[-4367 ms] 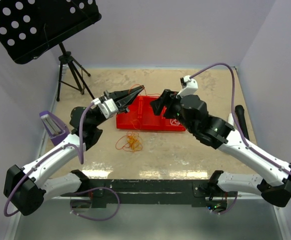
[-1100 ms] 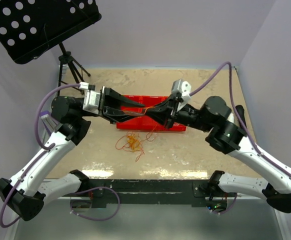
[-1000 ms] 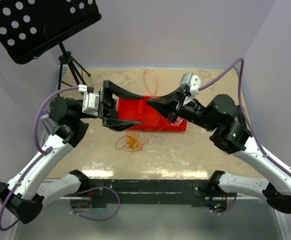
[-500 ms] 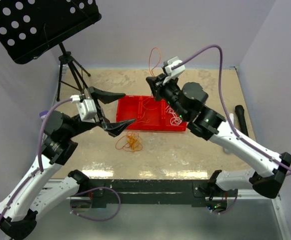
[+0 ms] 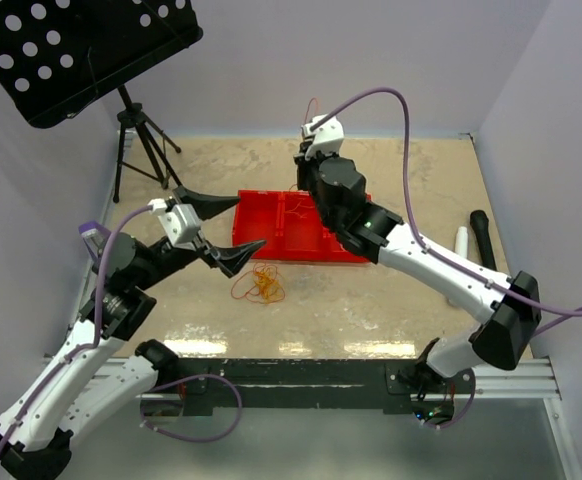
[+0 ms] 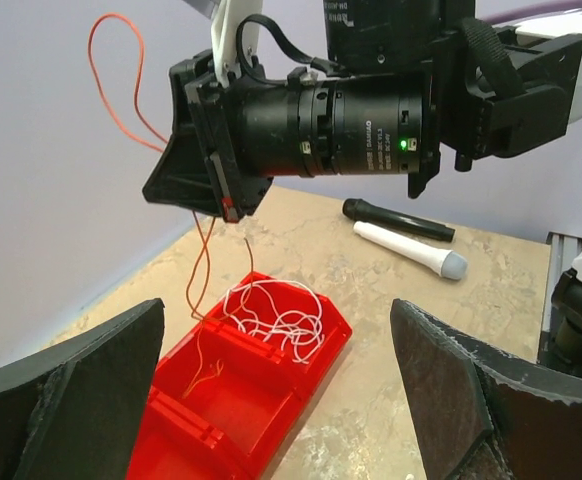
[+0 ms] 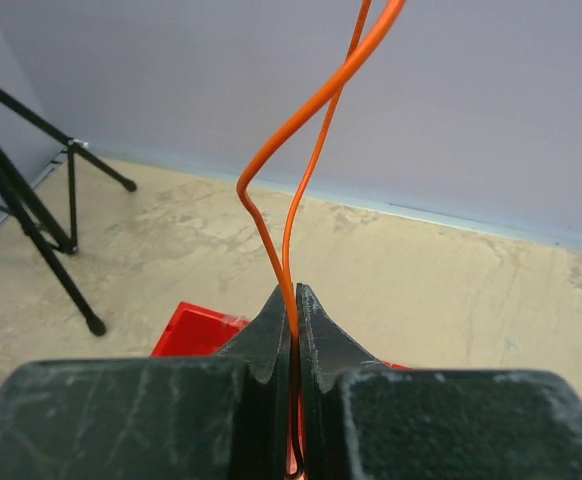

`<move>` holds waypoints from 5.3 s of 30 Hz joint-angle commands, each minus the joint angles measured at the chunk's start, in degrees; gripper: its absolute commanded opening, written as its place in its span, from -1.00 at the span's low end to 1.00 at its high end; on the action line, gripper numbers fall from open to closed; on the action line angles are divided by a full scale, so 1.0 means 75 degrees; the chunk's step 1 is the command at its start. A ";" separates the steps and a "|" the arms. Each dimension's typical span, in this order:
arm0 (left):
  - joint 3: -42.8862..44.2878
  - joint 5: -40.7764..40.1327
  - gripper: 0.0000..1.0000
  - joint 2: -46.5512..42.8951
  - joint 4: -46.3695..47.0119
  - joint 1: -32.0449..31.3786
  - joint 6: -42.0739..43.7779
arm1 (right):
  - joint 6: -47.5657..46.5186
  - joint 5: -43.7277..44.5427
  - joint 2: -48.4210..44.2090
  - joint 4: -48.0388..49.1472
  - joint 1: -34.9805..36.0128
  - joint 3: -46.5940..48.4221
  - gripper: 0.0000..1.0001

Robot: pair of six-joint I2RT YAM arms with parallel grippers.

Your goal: Untangle the cables

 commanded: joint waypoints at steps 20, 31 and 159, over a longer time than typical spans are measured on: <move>-0.0317 -0.1474 1.00 0.0289 0.0804 0.0026 -0.0467 | 0.2093 0.1862 0.2491 0.0493 -0.0422 0.0455 -1.00; -0.0492 -0.1439 1.00 0.0219 0.0945 0.0026 -0.0490 | 0.3980 0.1688 0.3838 -0.1498 -0.0716 0.1017 -1.00; -0.0867 -0.1193 1.00 -0.0121 0.1308 0.0049 -0.0573 | 0.4813 -0.1535 0.4977 -0.2391 -0.1056 0.1381 -1.00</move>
